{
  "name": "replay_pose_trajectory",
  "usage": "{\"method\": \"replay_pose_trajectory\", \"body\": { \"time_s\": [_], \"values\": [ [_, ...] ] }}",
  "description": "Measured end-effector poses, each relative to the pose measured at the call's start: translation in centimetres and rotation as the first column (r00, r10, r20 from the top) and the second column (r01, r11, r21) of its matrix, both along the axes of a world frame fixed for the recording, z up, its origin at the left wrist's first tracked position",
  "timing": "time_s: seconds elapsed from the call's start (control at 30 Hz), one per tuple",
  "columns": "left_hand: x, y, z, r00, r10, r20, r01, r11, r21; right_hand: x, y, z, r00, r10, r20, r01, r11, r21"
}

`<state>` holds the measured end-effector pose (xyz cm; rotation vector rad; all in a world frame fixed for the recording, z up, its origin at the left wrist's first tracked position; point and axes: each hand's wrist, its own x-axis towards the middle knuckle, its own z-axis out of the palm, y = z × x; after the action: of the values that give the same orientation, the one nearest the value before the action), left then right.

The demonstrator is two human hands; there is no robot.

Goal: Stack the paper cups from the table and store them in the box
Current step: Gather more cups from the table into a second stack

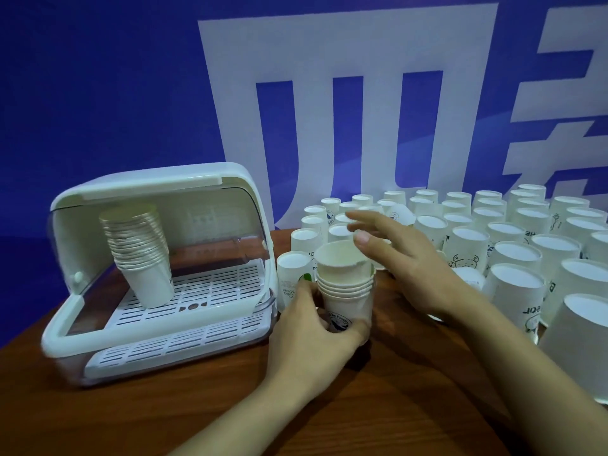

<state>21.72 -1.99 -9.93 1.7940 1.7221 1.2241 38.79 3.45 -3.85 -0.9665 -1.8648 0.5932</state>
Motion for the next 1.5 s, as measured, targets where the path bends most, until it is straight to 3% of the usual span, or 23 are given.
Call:
{"method": "replay_pose_trajectory", "body": {
  "time_s": [0.13, 0.27, 0.37, 0.53, 0.6, 0.7, 0.77, 0.9, 1.03, 1.1, 1.17, 1.23, 1.3, 1.37, 1.4, 1.5],
  "values": [
    [0.1, 0.0, 0.0, 1.000, 0.002, 0.010, -0.002, 1.000, 0.020, -0.5, 0.8, -0.9, 0.952, -0.056, 0.300, 0.031, 0.996, 0.087],
    [0.2, 0.0, -0.1, 1.000, -0.003, -0.012, 0.003, 1.000, 0.009, -0.1, 0.9, -0.7, 0.885, -0.166, 0.436, 0.110, 0.983, 0.150],
    [0.3, -0.2, 0.0, 1.000, -0.002, -0.003, 0.002, 1.000, 0.006, -0.1, 0.7, -0.5, 0.871, -0.174, 0.460, 0.107, 0.980, 0.167],
    [0.1, -0.2, 0.1, 1.000, 0.007, -0.016, -0.007, 1.000, -0.018, -2.6, 1.2, 3.1, 0.915, -0.178, 0.363, 0.156, 0.984, 0.090],
    [0.1, 0.0, 0.0, 1.000, 0.004, -0.022, -0.005, 1.000, -0.029, -4.3, 1.5, 5.1, 0.851, -0.149, 0.503, 0.146, 0.988, 0.046],
    [0.0, 0.1, 0.0, 0.999, 0.010, -0.031, -0.011, 0.999, -0.046, -7.5, 2.5, 6.6, 0.641, -0.056, 0.766, 0.117, 0.993, -0.025],
    [-0.1, 0.1, -0.1, 1.000, 0.016, -0.024, -0.017, 0.999, -0.051, -9.3, 3.3, 6.4, 0.535, 0.014, 0.845, 0.099, 0.992, -0.079],
    [-0.1, 0.2, 0.0, 0.999, 0.019, -0.038, -0.021, 0.997, -0.071, -10.8, 4.1, 6.7, 0.475, 0.147, 0.868, 0.030, 0.983, -0.183],
    [-0.3, 0.1, 0.1, 0.999, 0.009, -0.045, -0.011, 0.998, -0.057, -10.5, 4.5, 7.0, 0.438, 0.027, 0.898, 0.041, 0.998, -0.050],
    [-0.3, 0.0, 0.2, 0.999, -0.001, -0.050, -0.001, 0.999, -0.054, -9.1, 4.1, 7.6, 0.522, -0.105, 0.847, 0.071, 0.994, 0.079],
    [-0.4, 0.1, 0.1, 0.999, -0.007, -0.044, 0.004, 0.998, -0.066, -6.9, 3.2, 8.4, 0.692, -0.215, 0.689, 0.144, 0.977, 0.159],
    [-0.5, 0.2, 0.0, 0.999, 0.000, -0.041, -0.002, 0.998, -0.068, -4.4, 1.9, 8.5, 0.867, -0.277, 0.413, 0.229, 0.960, 0.162],
    [-0.4, 0.3, -0.1, 0.999, 0.010, -0.042, -0.013, 0.998, -0.057, -2.3, 0.3, 7.7, 0.976, -0.196, 0.095, 0.197, 0.980, -0.002],
    [-0.4, 0.4, -0.2, 0.999, 0.014, -0.050, -0.016, 0.998, -0.055, -0.8, -0.9, 6.0, 0.989, -0.024, -0.143, -0.007, 0.977, -0.212],
    [-0.3, 0.4, -0.1, 0.998, 0.013, -0.054, -0.016, 0.999, -0.052, -0.3, -1.3, 4.9, 0.984, 0.023, -0.177, -0.071, 0.961, -0.269],
    [-0.1, 0.4, 0.0, 0.999, 0.018, -0.048, -0.020, 0.999, -0.038, 0.0, -1.8, 1.6, 0.997, 0.017, -0.074, -0.034, 0.972, -0.233]
  ]
}}
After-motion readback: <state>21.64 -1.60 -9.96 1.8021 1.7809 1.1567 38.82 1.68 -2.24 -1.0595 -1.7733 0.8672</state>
